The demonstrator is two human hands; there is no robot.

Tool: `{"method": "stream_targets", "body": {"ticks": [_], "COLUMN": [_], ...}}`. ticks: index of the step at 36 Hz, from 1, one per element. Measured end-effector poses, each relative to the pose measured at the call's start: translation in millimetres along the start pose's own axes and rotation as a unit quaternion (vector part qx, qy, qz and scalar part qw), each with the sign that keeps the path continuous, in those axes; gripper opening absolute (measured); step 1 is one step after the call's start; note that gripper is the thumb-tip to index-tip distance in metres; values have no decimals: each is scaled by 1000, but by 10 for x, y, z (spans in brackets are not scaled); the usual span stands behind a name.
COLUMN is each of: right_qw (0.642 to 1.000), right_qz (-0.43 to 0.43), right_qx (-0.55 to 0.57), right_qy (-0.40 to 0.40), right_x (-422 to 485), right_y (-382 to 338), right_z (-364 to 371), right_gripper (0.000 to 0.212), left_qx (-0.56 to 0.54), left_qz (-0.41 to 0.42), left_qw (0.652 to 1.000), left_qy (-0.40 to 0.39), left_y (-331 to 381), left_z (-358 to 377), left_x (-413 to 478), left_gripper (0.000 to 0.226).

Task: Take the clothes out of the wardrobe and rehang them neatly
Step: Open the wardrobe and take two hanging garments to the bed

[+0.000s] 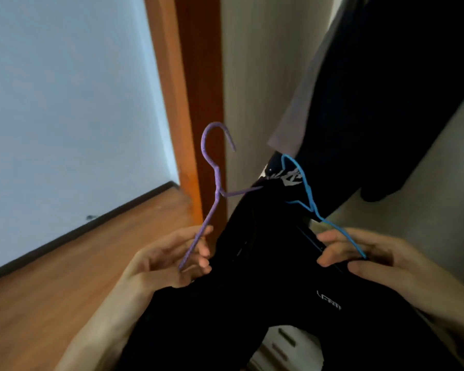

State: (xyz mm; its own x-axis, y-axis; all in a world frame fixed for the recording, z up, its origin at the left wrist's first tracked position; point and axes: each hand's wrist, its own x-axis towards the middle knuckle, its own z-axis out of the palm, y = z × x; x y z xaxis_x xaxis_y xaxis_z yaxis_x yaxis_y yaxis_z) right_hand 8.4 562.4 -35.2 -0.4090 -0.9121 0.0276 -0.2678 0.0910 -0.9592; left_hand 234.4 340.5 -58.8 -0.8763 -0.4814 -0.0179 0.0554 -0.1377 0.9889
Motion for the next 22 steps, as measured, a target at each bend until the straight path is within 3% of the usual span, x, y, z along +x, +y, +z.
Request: {"method": "stream_targets", "body": {"ticks": [3, 7, 12, 22], "right_qw": [997, 989, 980, 957], "right_qz": [-21, -36, -67, -102], "right_qx": [-45, -49, -43, 15], "right_qy": [-63, -132, -184, -272], "right_x": [300, 734, 1407, 2669], "right_y": [-13, -35, 15, -111], "right_z": [210, 533, 1047, 2151], "right_gripper": [64, 44, 26, 20], "left_qx": [-3, -25, -107, -105], "left_qz": [-9, -4, 30, 71], "left_qw": [997, 984, 952, 890], "left_qy": [80, 179, 286, 438], "left_y": [19, 54, 109, 145], "left_z": [-245, -494, -743, -1617], "left_x": [-274, -577, -793, -791], "left_gripper": [82, 89, 81, 73]}}
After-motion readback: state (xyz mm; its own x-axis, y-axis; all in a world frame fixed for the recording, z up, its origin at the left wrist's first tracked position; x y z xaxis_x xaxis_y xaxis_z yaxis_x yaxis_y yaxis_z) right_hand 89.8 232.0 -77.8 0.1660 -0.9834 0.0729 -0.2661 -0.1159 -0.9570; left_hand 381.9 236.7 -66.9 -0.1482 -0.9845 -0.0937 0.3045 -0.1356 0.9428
